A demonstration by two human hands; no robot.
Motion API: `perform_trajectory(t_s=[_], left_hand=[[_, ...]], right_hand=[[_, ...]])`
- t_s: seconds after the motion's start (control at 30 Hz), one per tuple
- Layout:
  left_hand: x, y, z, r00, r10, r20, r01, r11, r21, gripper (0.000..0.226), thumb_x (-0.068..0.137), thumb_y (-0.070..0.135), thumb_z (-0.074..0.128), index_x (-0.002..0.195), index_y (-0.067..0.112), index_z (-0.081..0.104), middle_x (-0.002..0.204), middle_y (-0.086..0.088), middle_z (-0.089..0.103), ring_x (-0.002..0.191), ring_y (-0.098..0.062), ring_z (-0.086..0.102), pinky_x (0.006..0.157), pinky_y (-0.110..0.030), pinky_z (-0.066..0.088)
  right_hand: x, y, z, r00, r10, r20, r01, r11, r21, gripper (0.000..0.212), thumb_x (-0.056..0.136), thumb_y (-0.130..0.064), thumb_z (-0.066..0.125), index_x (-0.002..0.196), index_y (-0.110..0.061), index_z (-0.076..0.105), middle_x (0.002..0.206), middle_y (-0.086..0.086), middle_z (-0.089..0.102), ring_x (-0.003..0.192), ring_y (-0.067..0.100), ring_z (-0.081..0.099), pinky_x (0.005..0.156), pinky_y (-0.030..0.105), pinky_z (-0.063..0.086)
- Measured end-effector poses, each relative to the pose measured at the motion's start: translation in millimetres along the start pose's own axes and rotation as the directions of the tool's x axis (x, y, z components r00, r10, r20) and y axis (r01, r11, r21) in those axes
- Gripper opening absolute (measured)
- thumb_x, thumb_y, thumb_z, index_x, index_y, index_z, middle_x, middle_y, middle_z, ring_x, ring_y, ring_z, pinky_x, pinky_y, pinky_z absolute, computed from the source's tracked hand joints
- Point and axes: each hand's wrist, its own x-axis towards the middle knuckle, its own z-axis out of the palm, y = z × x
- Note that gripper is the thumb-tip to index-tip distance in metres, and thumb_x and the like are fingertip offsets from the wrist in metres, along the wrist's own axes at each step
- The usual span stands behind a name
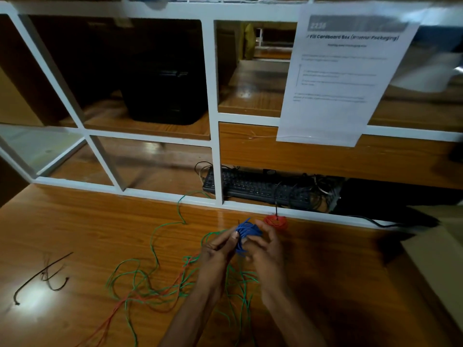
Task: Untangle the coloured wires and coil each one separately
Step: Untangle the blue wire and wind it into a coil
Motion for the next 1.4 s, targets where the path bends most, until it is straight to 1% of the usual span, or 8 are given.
perform_trajectory(t_s=[0.13,0.27,0.43,0.6,0.87,1.07,1.23,1.4], left_hand=[[5.9,-3.7,4.8,0.998,0.039,-0.044,-0.038,0.999,0.036,0.046,0.083,0.025,0.079,0.124,0.004,0.075,0.122,-0.017,0.076,0.119,-0.031,0.07,0.108,-0.043,0.05],[4.8,-2.2,7.2,0.992,0.101,-0.074,-0.085,0.978,0.191,0.027,0.09,0.011,0.076,0.117,0.012,0.079,0.111,-0.004,0.081,0.107,-0.013,0.075,0.093,-0.025,0.058],[4.9,-0.3,2.9,0.99,0.119,-0.074,-0.092,0.951,0.296,0.029,0.091,0.003,0.075,0.121,0.004,0.077,0.11,-0.004,0.081,0.104,-0.013,0.075,0.092,-0.025,0.06],[2.0,0.1,0.2,0.998,0.013,-0.055,-0.004,0.985,0.172,0.045,0.082,0.018,0.078,0.125,0.003,0.074,0.114,-0.014,0.079,0.106,-0.021,0.075,0.09,-0.029,0.062],[-2.4,-3.8,-4.7,0.994,-0.07,-0.082,0.074,0.996,0.051,0.038,0.088,0.017,0.074,0.123,0.003,0.076,0.118,-0.018,0.077,0.114,-0.032,0.073,0.104,-0.045,0.054],[-4.2,-2.5,-2.7,0.991,-0.11,-0.071,0.111,0.994,0.022,0.033,0.09,0.014,0.072,0.121,0.004,0.077,0.116,-0.019,0.078,0.104,-0.024,0.073,0.096,-0.037,0.054],[-5.8,-3.9,-8.2,0.991,-0.126,-0.043,0.13,0.987,0.096,0.03,0.095,0.007,0.07,0.125,0.004,0.075,0.118,-0.018,0.077,0.111,-0.026,0.073,0.097,-0.035,0.056],[-9.6,-8.2,-18.0,0.998,-0.051,-0.028,0.056,0.974,0.222,0.034,0.092,0.012,0.074,0.125,0.004,0.075,0.117,-0.017,0.077,0.12,-0.038,0.069,0.11,-0.051,0.051]], right_hand=[[2.4,-1.1,-3.6,0.999,0.016,0.029,-0.017,0.999,0.044,0.046,0.095,0.0,0.065,0.134,-0.022,0.057,0.104,0.001,0.078,0.088,0.005,0.074,0.068,0.016,0.054],[7.0,0.3,-6.3,0.999,0.026,0.018,-0.026,1.0,0.004,0.055,0.087,0.004,0.075,0.133,-0.024,0.062,0.111,0.008,0.076,0.099,0.009,0.074,0.088,0.028,0.058],[7.0,10.4,-4.4,0.999,-0.002,-0.043,0.001,1.0,-0.031,0.043,0.087,0.003,0.076,0.119,-0.023,0.065,0.11,0.008,0.076,0.098,0.014,0.075,0.077,0.024,0.059],[5.3,16.3,-2.4,0.992,-0.054,-0.111,0.048,0.998,-0.051,0.026,0.093,-0.003,0.072,0.109,-0.02,0.062,0.102,0.003,0.079,0.09,0.012,0.076,0.068,0.022,0.058],[6.8,20.8,-3.5,0.981,-0.154,-0.118,0.126,0.969,-0.211,0.029,0.087,-0.018,0.082,0.104,-0.026,0.061,0.097,0.001,0.08,0.09,0.012,0.077,0.074,0.033,0.063],[9.5,19.3,-6.1,0.982,-0.175,-0.071,0.157,0.965,-0.211,0.019,0.088,-0.011,0.08,0.096,-0.024,0.069,0.087,0.002,0.08,0.082,0.02,0.078,0.077,0.048,0.063],[12.3,17.1,-11.5,0.987,-0.16,-0.026,0.148,0.956,-0.255,0.022,0.092,-0.007,0.074,0.092,-0.028,0.078,0.085,0.0,0.08,0.082,0.018,0.078,0.078,0.046,0.064],[13.6,16.6,-14.3,0.991,-0.134,0.007,0.13,0.944,-0.305,0.02,0.094,-0.009,0.072,0.087,-0.027,0.077,0.08,0.003,0.078,0.076,0.021,0.078,0.077,0.054,0.063]])
